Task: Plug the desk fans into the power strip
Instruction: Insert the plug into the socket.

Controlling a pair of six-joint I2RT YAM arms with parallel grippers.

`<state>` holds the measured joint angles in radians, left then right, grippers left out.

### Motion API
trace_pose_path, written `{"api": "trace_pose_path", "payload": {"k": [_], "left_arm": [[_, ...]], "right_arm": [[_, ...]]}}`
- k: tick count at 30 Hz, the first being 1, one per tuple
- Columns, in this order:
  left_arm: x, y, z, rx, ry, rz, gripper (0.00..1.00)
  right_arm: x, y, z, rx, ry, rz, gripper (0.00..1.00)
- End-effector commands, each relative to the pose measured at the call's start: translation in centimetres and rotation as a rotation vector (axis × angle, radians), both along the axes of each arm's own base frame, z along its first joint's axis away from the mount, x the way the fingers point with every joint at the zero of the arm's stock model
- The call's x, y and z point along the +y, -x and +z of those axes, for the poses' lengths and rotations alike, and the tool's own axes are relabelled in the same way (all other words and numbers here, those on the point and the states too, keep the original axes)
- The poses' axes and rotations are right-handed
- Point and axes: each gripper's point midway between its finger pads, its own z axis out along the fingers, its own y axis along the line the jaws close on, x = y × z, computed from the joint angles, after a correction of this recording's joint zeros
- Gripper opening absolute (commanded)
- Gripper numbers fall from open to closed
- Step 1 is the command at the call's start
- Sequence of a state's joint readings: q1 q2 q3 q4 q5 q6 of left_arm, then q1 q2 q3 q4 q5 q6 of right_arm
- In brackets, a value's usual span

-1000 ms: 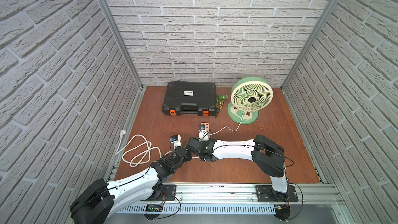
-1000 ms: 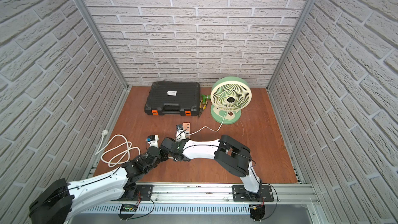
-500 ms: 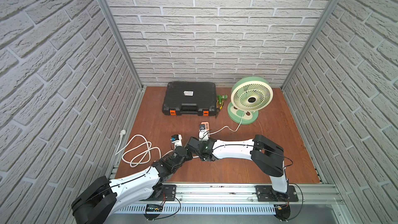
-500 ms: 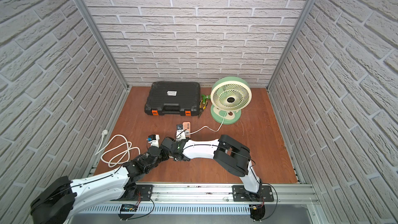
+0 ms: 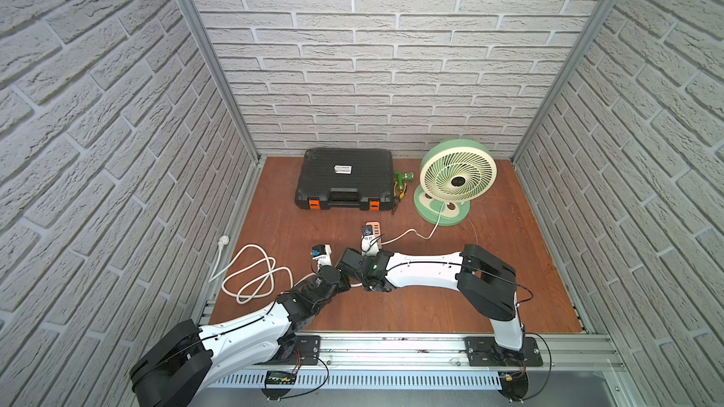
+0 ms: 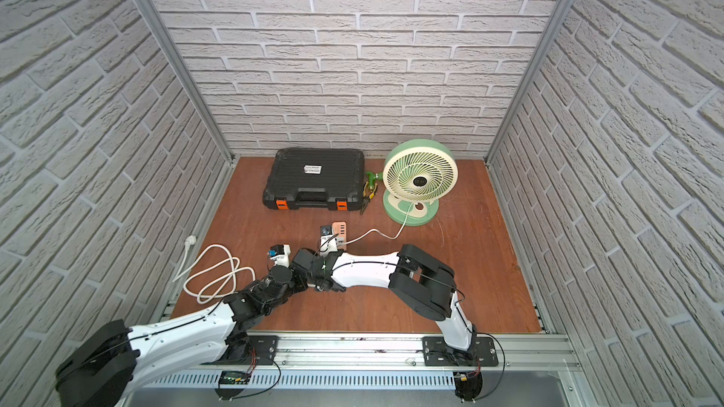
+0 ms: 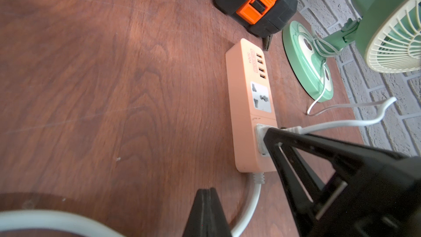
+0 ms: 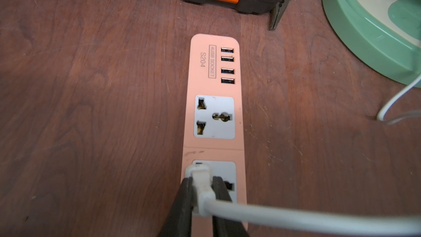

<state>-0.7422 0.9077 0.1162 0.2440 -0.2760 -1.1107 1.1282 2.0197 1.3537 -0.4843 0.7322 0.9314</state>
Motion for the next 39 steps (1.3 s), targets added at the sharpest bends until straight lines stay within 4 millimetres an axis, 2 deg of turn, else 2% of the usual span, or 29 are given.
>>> {"api": "trace_pose_path", "payload": {"k": [1,5,9,15,19,22,30,32,39], "left_arm": [[0.0,-0.1,0.2,-0.007,-0.004,-0.004,0.00],[-0.1,-0.5,0.4,-0.016,-0.010,-0.003,0.00],[-1.1,-1.1,0.9,-0.015,-0.015,-0.030,0.00],[-2.5,-1.5,0.6,0.007,-0.003,-0.067,0.00],[-3.1,-1.6,0.7,0.014,-0.003,-0.093,0.04],[-3.2,-1.6,0.8,0.018,-0.009,-0.098,0.05],[-3.2,-1.8,0.9,0.022,-0.029,-0.098,0.08],[-3.2,-1.9,0.9,0.022,-0.035,-0.095,0.08],[-3.3,-2.1,0.9,0.024,-0.042,-0.097,0.08]], "right_arm": [[-2.0,4.1,-3.7,0.207,0.131,0.057,0.04],[-2.1,4.6,-3.6,0.227,0.120,0.052,0.03],[-2.3,5.2,-3.3,0.230,0.101,0.047,0.02],[-2.6,5.4,-2.9,0.230,0.096,0.046,0.03],[-2.5,5.4,-2.9,0.238,0.093,0.050,0.03],[-2.3,5.5,-2.8,0.243,0.091,0.054,0.06],[-2.4,5.5,-2.7,0.243,0.103,0.059,0.23],[-2.2,5.4,-1.5,0.229,0.076,0.063,0.28],[-2.1,5.3,-0.6,0.221,0.063,0.071,0.42]]}}
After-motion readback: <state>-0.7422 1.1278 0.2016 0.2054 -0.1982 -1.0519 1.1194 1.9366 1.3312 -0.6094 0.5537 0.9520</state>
